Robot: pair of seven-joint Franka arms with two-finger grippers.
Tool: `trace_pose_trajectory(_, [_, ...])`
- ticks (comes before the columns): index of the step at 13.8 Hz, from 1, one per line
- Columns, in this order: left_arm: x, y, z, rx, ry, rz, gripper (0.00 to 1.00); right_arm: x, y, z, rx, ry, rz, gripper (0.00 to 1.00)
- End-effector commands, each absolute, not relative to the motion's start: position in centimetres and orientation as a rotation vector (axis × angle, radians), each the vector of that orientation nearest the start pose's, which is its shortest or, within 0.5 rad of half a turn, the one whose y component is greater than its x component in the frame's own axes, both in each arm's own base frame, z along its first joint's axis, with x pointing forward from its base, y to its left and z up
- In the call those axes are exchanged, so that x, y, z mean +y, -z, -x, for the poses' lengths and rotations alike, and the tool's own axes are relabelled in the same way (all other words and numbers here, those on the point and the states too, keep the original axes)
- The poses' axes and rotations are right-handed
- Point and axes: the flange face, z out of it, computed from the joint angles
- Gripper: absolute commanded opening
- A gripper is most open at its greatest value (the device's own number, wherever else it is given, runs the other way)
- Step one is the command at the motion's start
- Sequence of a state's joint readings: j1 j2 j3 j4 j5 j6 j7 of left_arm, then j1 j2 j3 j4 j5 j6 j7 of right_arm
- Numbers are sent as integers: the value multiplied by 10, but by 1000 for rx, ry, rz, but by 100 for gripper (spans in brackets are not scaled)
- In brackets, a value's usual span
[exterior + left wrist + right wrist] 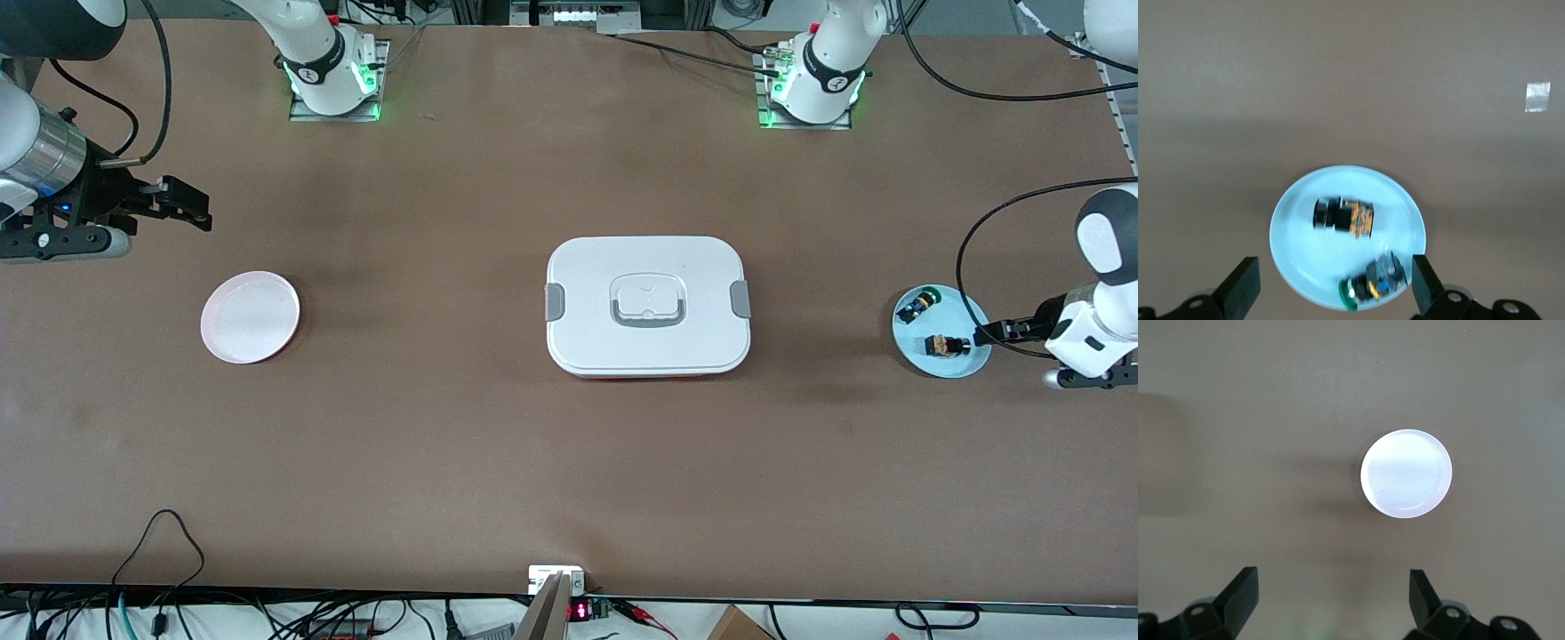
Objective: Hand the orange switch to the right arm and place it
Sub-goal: 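Close the left gripper on the orange switch and lift it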
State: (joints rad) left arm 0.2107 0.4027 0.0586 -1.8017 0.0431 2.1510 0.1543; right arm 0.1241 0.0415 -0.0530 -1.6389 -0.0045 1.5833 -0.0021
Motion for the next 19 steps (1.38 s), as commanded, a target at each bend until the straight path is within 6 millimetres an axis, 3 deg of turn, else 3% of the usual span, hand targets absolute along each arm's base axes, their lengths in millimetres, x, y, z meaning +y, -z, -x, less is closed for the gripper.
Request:
trace_pose_trajectory(1, [160,-300,-603,-72,17,3076,100,41,-575,-563,-95,-157,3133,100])
trace_pose_trajectory(3, [163,-281,-599,-72,97,3063,100,41,-575,-563,-98,-154,3133,100])
trace_pose_trajectory(6, [165,-249,-588,-11,79,3067,100,41,-575,-563,-93,-157,3133,100])
trace_pose_trajectory(12, [169,-223,-580,33,42,3073,100,41,-574,-563,-95,-159,3133,100])
trace_pose_trajectory(13, [178,-218,-578,23,59,3069,100,41,-574,-563,-93,-159,3133,100])
trace_pose_trajectory(15, [183,-197,-576,11,75,3066,100,41,-575,-563,-93,-157,3133,100])
trace_pose_trajectory(19, [184,-187,-567,2,67,3071,100,41,-575,-563,-98,-154,3133,100])
